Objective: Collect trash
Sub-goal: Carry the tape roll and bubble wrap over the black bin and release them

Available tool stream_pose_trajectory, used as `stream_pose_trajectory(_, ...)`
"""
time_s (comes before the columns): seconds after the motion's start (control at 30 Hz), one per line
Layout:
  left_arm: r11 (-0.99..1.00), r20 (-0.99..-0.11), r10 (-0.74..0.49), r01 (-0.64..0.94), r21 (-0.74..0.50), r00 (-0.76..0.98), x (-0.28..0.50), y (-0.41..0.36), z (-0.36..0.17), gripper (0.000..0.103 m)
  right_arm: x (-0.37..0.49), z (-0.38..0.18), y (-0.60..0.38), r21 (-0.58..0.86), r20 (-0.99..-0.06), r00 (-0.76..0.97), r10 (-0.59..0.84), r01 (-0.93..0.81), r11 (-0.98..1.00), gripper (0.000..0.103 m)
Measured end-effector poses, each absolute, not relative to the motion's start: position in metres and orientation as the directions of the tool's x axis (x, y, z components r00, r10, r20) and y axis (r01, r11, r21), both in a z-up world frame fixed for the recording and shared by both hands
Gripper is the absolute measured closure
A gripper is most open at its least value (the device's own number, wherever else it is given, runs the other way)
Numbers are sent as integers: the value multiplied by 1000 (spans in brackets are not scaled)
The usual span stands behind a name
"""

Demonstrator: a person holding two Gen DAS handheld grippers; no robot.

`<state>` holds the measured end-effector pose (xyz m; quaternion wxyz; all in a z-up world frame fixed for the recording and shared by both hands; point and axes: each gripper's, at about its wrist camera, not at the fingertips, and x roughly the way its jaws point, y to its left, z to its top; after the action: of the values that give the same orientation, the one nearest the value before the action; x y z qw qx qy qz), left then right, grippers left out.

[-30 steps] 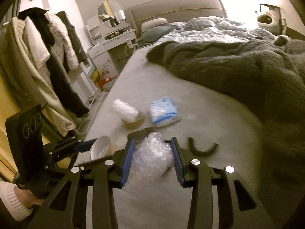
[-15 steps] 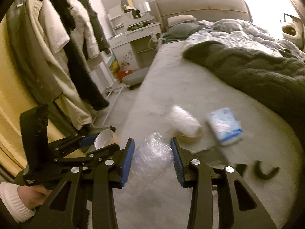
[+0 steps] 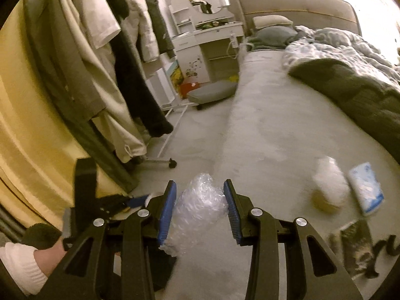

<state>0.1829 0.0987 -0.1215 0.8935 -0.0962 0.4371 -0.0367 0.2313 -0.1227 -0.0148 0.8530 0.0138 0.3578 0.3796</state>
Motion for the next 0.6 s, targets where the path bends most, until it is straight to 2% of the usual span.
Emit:
stream_pose_trajectory(0.2,977,-833,-123,-83,-198,539,175,128,-152,46,231,-18,-89,299,-609,426,669,-658,691,63)
stream_pose_trajectory(0.6,982,-935,-119,-102,-161,335,159,143,-218,46,232,-38,-38,303,-649,373,663,-672,676,63)
